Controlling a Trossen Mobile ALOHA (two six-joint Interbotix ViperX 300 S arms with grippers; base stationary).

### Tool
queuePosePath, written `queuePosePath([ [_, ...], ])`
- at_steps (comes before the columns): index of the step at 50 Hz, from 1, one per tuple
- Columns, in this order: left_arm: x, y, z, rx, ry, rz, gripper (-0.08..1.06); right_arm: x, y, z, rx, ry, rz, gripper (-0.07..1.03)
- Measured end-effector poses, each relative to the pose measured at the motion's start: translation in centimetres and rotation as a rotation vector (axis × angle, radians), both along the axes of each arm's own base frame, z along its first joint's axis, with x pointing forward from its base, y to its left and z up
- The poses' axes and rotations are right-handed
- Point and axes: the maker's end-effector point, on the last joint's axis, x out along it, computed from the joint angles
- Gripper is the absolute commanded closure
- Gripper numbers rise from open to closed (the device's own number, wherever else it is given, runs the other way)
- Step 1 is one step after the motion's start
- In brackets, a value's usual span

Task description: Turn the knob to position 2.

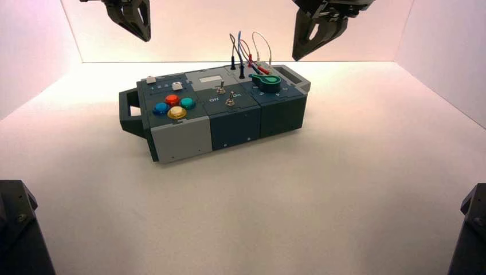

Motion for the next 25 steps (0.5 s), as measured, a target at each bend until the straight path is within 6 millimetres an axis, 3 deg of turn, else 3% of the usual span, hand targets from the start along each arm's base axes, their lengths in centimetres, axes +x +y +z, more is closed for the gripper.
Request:
queuePosePath([
  [11,-0.4,-0.3,-0.1,0.015,0.009,-0.044,1.01,-0.4,0.5,0.4,-0.010,0.025,0.025,0.98],
  [25,-1.5,-2.1,0.2,0.037,0.022,-0.156,1.01,2.4,2.5,4.5,-0.058,0.038,0.095,0.98],
])
